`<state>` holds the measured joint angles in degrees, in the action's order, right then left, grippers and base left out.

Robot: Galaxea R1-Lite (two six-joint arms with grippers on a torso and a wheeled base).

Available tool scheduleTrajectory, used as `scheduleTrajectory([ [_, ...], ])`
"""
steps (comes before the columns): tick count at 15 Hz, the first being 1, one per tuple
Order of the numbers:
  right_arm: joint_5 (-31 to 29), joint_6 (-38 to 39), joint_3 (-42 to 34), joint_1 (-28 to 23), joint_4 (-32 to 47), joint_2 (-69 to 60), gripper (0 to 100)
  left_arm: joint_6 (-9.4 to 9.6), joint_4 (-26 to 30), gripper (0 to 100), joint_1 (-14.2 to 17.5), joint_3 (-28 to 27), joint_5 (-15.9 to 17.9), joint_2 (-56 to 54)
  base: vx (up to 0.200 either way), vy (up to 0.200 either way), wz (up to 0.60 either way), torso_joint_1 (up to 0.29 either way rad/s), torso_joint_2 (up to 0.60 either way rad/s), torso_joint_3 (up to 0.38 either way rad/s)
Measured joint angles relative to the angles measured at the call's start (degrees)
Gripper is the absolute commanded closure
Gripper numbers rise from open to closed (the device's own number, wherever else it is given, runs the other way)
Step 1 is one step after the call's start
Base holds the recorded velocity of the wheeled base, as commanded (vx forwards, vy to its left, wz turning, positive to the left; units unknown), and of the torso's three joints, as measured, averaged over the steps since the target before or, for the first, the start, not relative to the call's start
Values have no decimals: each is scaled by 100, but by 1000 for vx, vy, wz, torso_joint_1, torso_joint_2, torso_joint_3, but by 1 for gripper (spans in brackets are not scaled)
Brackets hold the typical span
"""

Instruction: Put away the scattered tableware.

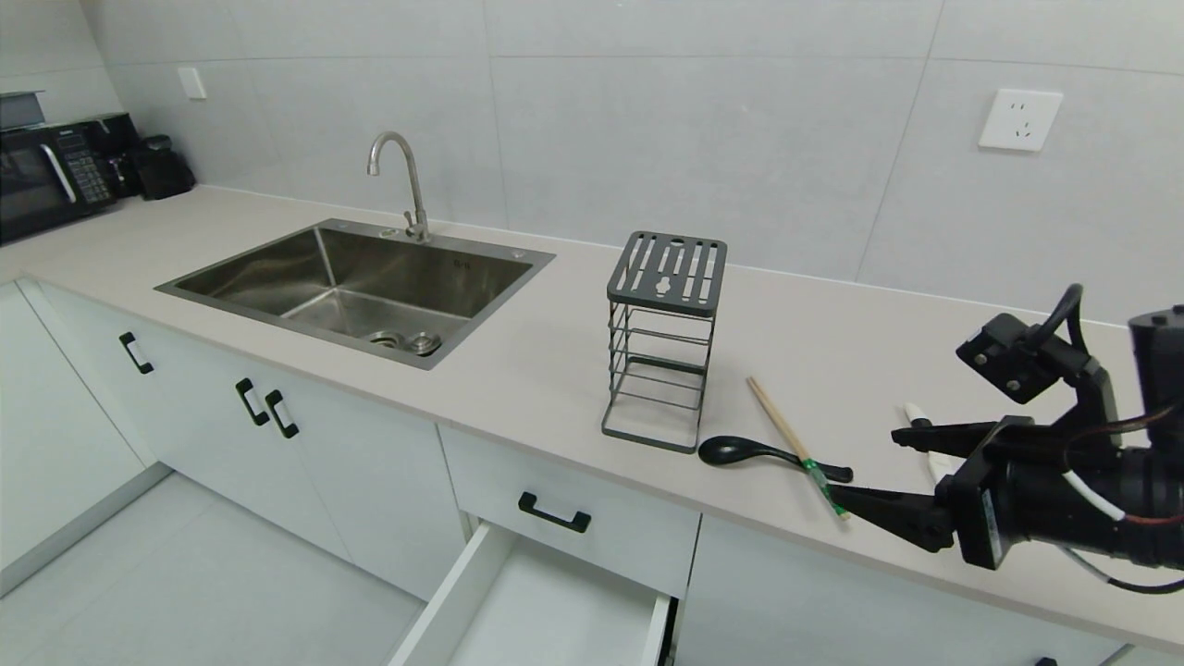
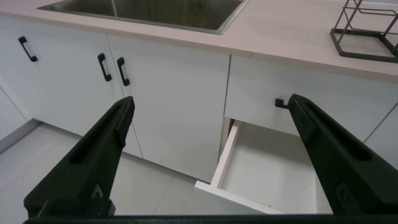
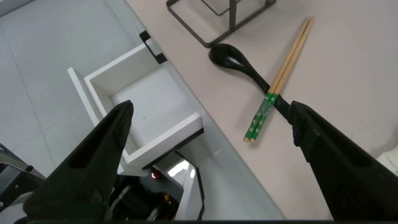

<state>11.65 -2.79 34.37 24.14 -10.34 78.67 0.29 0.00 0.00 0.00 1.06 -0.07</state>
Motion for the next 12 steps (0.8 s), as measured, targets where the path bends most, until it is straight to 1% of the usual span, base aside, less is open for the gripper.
scheduleTrajectory([
  [8,-5,-33,-60,56,-11,44,0,-5,0,0,0,0,0,0,0,0,0,0,0,0],
  [12,-107,9,-16,321,-9,82,0,-2,0,0,0,0,0,0,0,0,0,0,0,0],
])
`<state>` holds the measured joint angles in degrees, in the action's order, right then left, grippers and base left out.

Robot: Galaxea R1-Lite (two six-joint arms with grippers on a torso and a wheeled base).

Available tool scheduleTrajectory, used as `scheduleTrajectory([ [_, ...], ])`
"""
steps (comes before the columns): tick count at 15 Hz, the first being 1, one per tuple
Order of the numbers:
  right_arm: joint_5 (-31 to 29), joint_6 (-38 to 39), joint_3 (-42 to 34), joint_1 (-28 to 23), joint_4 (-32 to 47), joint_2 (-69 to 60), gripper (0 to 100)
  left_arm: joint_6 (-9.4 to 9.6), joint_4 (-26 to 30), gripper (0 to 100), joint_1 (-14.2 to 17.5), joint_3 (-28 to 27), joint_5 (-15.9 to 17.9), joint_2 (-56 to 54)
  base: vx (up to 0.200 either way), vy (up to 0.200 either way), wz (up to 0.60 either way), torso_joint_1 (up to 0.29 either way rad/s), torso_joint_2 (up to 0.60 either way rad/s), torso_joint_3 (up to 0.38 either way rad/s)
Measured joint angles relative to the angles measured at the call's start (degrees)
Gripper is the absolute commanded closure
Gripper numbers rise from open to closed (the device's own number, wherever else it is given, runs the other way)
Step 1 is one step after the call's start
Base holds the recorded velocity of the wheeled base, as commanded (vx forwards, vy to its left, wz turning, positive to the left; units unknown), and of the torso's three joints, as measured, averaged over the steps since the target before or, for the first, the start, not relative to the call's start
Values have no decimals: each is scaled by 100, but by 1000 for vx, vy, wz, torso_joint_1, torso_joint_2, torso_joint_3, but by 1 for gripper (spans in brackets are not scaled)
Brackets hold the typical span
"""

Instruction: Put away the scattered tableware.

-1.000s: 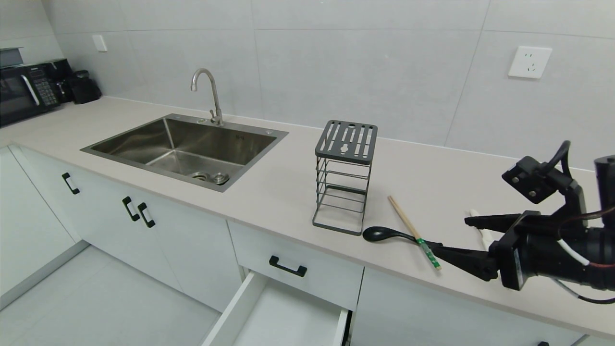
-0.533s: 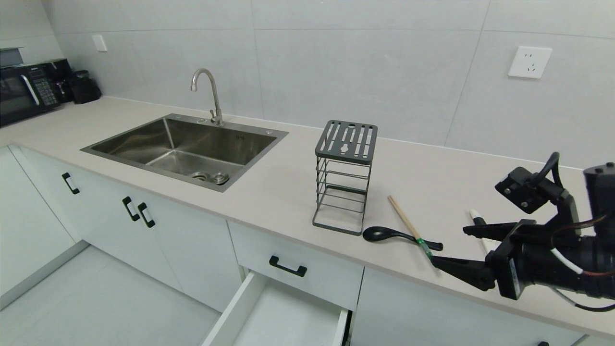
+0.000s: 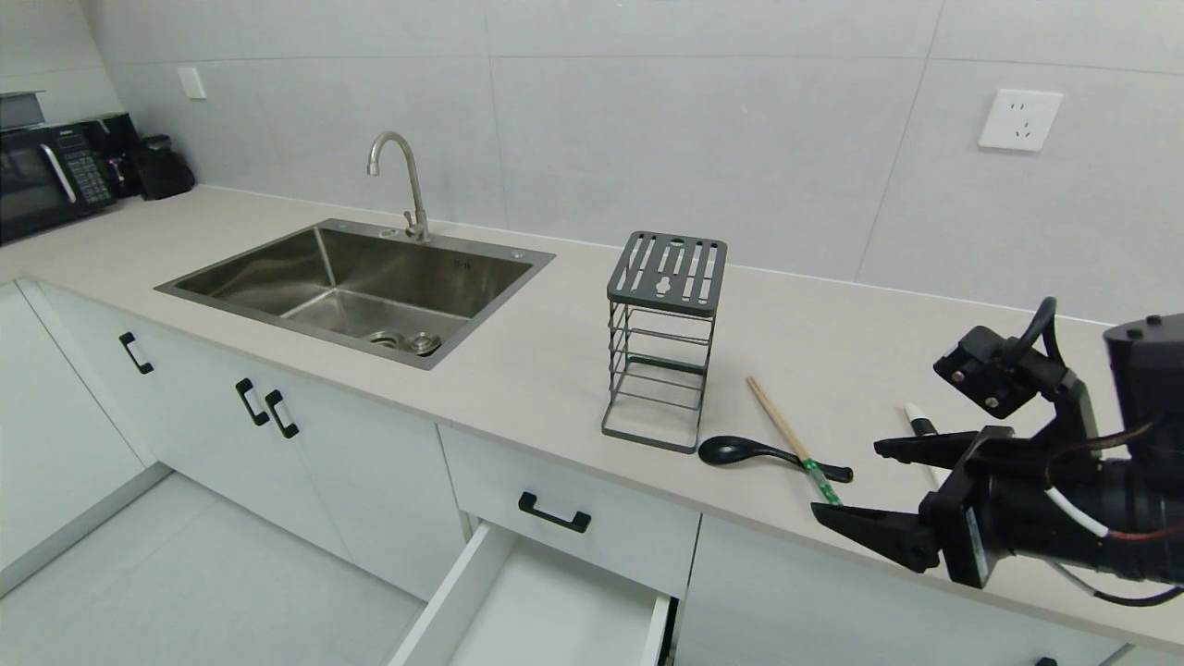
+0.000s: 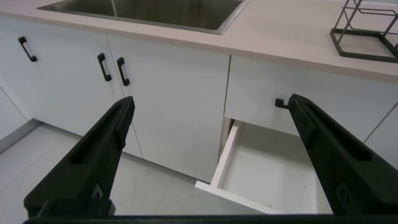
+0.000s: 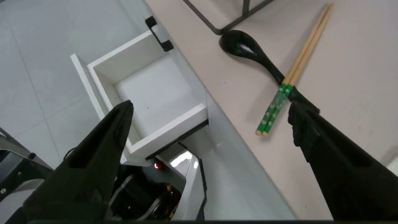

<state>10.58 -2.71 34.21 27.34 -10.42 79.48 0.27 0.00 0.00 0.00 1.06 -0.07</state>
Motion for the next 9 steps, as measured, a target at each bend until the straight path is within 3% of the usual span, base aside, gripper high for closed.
scheduleTrajectory([
  [5,-780,295,-336,-28,46,133,0,0,0,0,0,0,-2,0,0,0,0,0,0,0],
  [9,-842,705,-223,-20,11,731,0,0,0,0,0,0,0,0,0,0,0,0,0,0],
])
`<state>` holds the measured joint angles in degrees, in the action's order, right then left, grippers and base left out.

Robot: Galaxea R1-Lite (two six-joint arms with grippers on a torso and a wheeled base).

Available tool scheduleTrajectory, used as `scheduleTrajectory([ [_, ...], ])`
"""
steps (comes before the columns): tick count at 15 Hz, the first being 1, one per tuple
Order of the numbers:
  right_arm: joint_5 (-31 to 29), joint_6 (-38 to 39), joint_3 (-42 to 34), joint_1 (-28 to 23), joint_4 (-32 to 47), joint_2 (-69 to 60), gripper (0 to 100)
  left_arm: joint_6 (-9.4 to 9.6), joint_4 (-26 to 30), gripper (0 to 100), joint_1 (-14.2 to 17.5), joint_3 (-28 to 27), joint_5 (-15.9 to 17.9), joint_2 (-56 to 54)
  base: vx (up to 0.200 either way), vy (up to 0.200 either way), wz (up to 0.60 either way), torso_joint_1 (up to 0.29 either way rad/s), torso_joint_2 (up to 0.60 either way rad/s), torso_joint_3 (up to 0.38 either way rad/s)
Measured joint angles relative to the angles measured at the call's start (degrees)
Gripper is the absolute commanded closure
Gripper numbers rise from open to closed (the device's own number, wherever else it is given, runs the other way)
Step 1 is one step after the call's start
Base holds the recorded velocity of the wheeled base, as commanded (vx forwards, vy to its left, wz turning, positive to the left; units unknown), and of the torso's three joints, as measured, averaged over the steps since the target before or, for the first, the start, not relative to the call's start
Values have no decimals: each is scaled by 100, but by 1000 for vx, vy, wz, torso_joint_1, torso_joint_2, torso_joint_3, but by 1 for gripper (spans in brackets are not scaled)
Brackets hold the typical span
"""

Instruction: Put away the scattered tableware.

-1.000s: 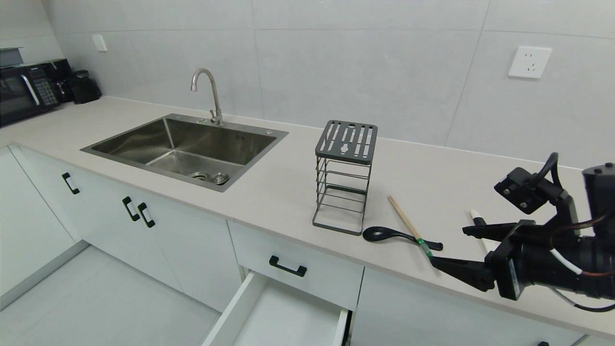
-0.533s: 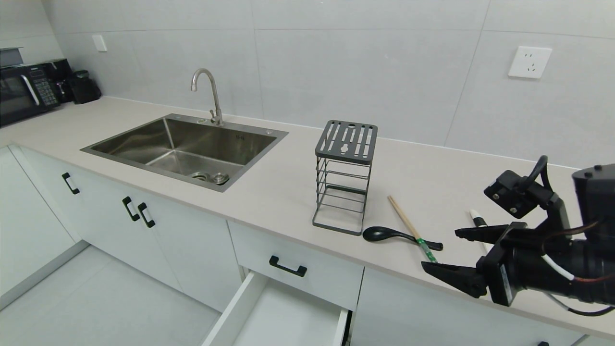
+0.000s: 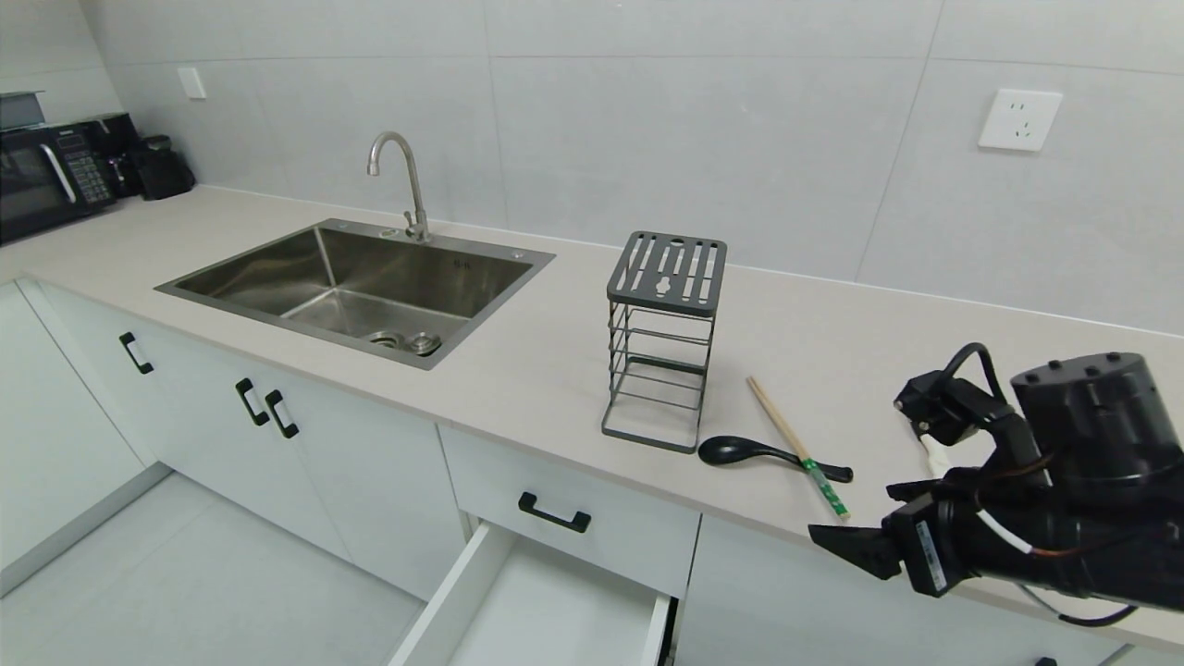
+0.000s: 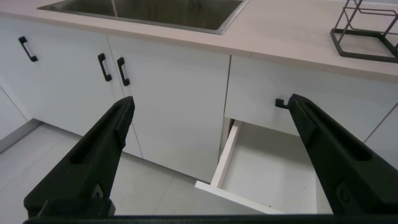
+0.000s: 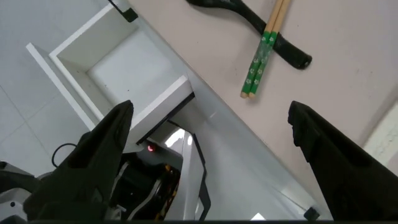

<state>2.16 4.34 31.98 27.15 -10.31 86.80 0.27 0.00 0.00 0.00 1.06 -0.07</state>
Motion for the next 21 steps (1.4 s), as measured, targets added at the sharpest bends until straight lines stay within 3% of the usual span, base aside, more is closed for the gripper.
scheduleTrajectory([
  [9,-9,94,451,-240,-262,1358,0,0,0,0,0,0,0,0,0,0,0,0,0,0],
  [18,-17,94,730,-240,-268,1891,0,0,0,0,0,0,0,0,0,0,0,0,0,0],
  [19,-17,99,770,-240,-271,1935,100,0,0,0,0,0,-2,0,0,0,0,0,0,0],
  [21,-46,127,831,-243,-271,2009,100,-2,0,0,0,0,0,0,0,0,0,0,0,0],
])
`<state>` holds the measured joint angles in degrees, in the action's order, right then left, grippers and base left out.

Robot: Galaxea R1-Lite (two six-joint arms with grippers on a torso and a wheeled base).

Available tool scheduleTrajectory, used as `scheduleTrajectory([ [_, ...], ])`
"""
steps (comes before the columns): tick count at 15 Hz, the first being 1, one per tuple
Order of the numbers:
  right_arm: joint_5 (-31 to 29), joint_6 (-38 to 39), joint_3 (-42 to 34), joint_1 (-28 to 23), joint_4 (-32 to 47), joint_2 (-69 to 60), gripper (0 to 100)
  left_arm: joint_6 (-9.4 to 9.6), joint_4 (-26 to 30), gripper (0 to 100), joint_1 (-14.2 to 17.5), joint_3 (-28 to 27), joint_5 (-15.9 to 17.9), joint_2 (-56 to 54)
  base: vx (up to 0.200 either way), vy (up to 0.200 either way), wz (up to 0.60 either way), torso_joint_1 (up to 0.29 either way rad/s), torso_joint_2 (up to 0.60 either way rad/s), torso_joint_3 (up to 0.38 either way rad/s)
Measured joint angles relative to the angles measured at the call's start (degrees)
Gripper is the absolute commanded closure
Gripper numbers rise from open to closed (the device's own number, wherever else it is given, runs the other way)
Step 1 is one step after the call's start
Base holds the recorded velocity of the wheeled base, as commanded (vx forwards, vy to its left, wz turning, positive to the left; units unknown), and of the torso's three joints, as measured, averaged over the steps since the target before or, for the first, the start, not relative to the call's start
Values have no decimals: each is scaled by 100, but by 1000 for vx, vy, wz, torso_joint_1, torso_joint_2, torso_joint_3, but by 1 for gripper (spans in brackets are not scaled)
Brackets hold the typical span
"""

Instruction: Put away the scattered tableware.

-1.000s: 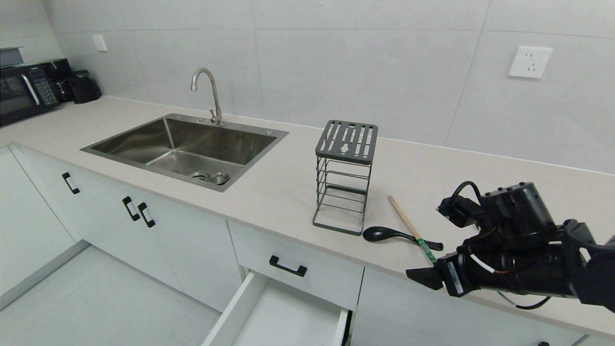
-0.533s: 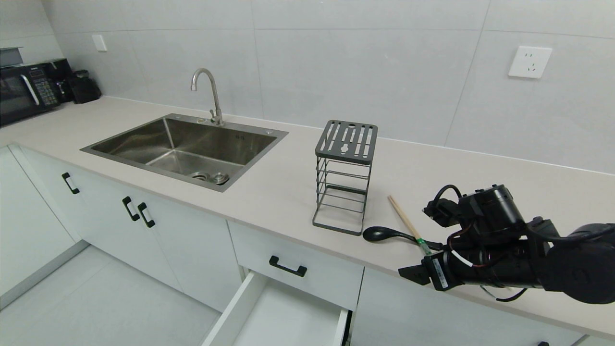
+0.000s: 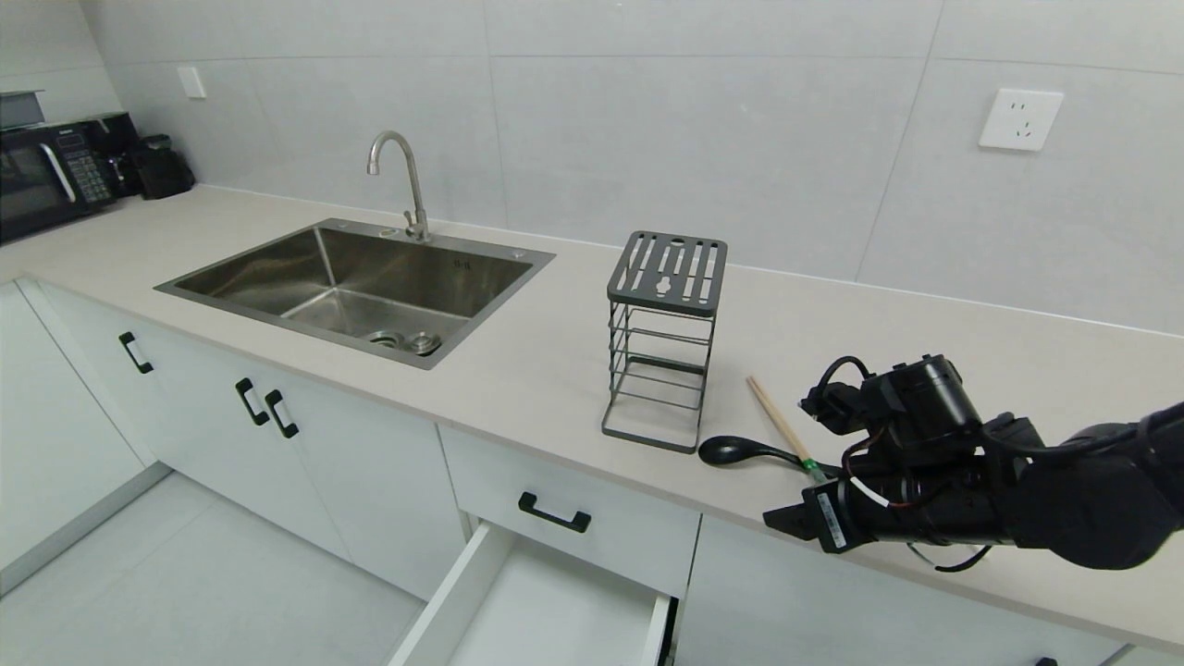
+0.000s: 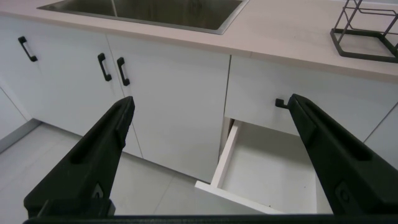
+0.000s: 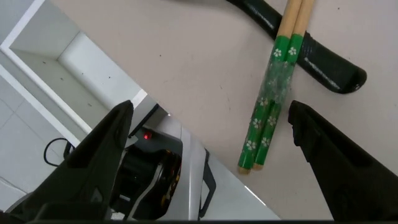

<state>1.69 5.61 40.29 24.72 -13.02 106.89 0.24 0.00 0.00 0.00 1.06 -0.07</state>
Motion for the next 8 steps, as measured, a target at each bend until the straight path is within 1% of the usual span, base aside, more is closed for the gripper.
scheduleTrajectory([
  [3,-284,117,34,-17,2,61,100,2,0,0,0,0,0,0,0,0,0,0,0,0],
  [8,-311,132,74,-146,7,-71,100,0,0,0,0,0,-2,0,0,0,0,0,0,0],
])
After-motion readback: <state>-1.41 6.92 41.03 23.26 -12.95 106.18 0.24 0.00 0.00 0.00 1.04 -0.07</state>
